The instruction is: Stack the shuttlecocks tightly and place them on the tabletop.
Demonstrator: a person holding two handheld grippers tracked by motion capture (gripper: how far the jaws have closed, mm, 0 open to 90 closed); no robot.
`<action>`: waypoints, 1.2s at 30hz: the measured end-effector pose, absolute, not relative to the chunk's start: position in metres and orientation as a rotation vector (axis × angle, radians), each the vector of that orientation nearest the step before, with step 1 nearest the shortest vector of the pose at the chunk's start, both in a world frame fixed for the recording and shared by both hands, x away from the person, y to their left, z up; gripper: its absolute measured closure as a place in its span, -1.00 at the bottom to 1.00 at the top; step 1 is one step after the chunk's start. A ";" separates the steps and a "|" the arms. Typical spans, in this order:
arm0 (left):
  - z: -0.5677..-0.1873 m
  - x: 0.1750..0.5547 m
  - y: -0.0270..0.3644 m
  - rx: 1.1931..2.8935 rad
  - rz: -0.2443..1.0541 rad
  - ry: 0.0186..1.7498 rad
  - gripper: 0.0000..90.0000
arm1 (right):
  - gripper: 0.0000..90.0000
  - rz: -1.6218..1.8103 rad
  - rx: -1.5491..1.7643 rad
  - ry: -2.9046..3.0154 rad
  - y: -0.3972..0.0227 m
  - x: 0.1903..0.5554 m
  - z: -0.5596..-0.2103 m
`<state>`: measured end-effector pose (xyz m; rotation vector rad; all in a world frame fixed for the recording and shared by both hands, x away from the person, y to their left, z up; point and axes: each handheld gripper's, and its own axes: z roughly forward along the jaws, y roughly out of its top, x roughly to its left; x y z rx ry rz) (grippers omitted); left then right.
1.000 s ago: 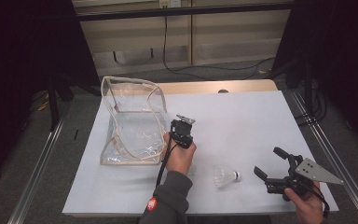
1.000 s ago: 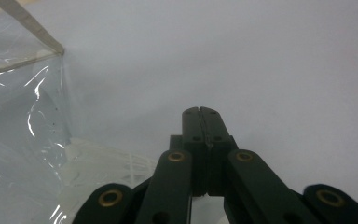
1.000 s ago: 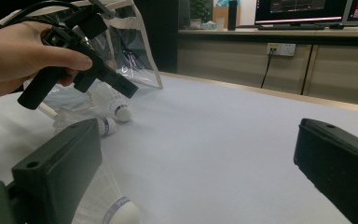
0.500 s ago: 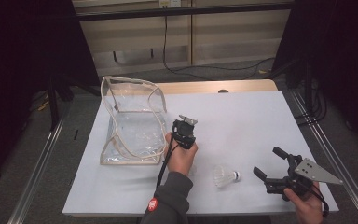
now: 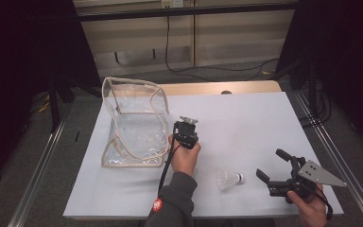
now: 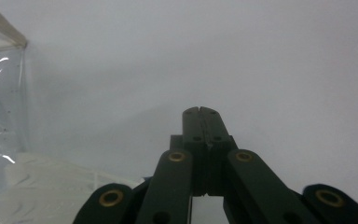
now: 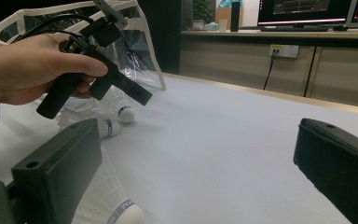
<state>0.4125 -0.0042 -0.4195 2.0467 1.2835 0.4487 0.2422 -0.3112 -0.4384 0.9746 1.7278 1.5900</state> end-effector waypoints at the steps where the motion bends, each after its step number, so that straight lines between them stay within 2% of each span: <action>1: -0.419 0.413 -0.003 2.053 0.454 1.292 1.00 | -0.99 1.590 0.975 1.728 -0.312 0.242 -0.438; 16: -0.418 0.414 0.005 2.062 0.466 1.408 1.00 | -1.00 1.595 0.972 1.734 -0.310 0.242 -0.439; 36: -0.417 0.411 0.009 2.106 0.521 1.438 1.00 | -1.00 1.594 0.969 1.740 -0.310 0.242 -0.440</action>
